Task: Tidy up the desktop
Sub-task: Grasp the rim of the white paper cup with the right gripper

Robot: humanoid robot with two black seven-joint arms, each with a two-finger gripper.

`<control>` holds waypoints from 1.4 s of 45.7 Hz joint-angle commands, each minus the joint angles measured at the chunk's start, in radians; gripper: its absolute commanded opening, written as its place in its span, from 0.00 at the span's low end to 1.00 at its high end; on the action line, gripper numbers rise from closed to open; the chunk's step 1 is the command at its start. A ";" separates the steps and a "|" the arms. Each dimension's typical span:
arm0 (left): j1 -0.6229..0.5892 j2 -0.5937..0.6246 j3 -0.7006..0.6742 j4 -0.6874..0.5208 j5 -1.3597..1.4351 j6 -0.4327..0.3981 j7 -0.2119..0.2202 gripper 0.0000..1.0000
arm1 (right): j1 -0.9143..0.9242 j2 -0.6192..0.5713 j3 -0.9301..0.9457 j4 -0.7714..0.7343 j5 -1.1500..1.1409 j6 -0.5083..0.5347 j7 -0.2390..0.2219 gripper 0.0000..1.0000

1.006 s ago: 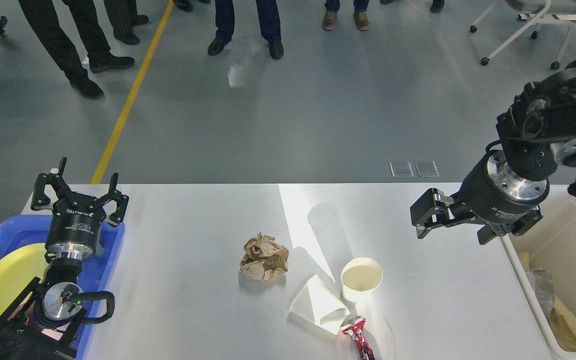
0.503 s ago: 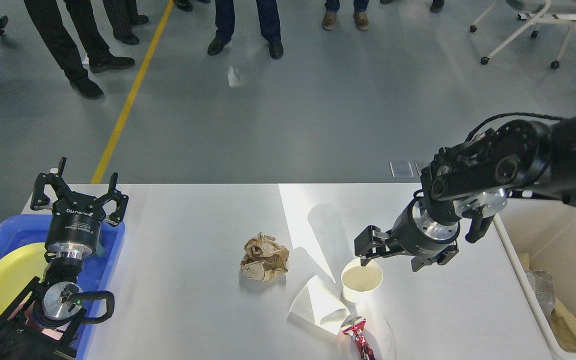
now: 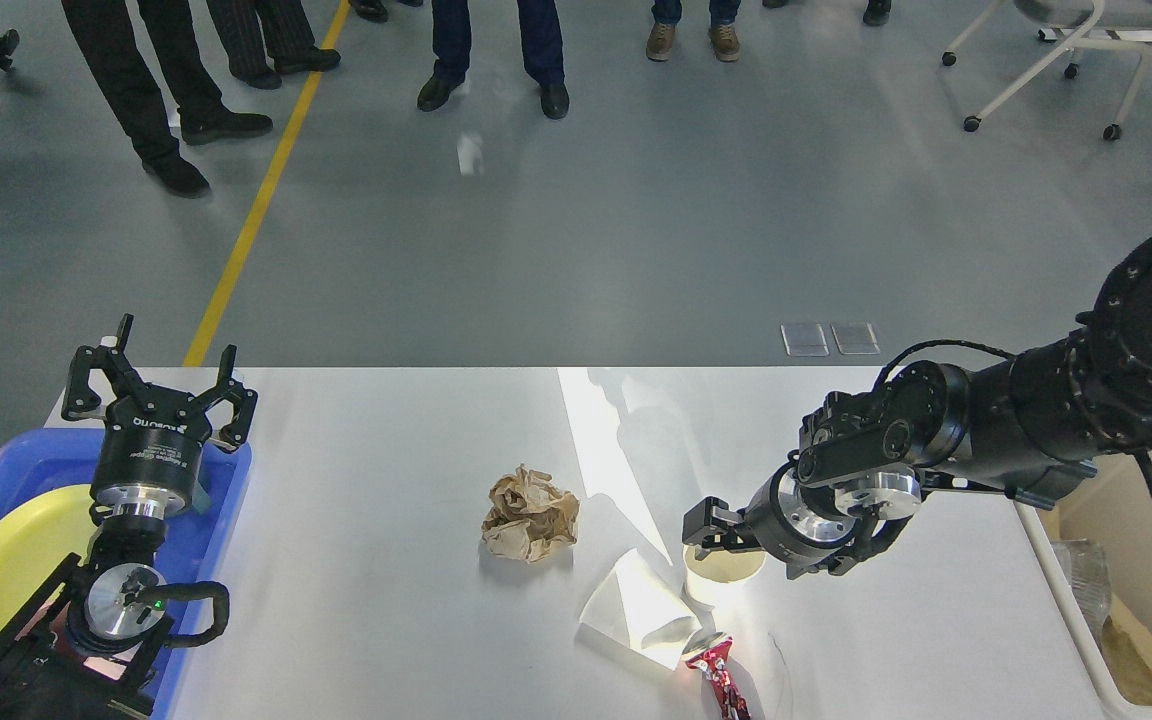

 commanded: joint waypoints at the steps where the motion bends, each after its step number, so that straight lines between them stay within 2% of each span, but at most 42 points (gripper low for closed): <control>1: 0.001 0.000 0.000 0.000 0.000 0.000 0.000 0.96 | -0.010 0.001 0.003 -0.001 0.003 -0.016 0.000 0.86; 8: 0.000 0.000 0.000 0.000 0.000 0.000 0.000 0.96 | -0.030 0.003 0.001 -0.002 0.003 -0.059 0.000 0.82; 11: 0.000 0.000 0.000 0.000 0.000 0.000 0.000 0.96 | -0.031 0.003 0.001 -0.002 0.003 -0.068 0.000 0.77; 22: 0.000 0.000 0.000 0.000 0.000 0.000 0.000 0.96 | -0.040 0.003 0.001 -0.004 0.004 -0.068 -0.001 0.41; 26: 0.000 0.000 0.000 0.000 0.000 0.000 0.000 0.96 | -0.043 0.003 0.001 -0.004 0.004 -0.067 -0.001 0.32; 31: 0.001 0.000 0.000 0.000 0.000 0.000 0.000 0.96 | -0.043 0.003 0.001 -0.004 0.006 -0.064 -0.001 0.12; 37: 0.000 0.000 0.000 0.000 0.000 0.000 0.000 0.96 | -0.043 0.003 0.001 -0.004 0.038 -0.061 -0.001 0.00; 57: 0.000 0.000 0.000 0.000 0.000 0.000 0.000 0.96 | -0.033 -0.009 0.000 -0.001 0.084 -0.058 0.000 0.00; 64: 0.000 0.000 0.000 0.000 0.000 0.000 0.000 0.96 | 0.030 -0.034 -0.026 0.037 0.093 -0.033 0.000 0.00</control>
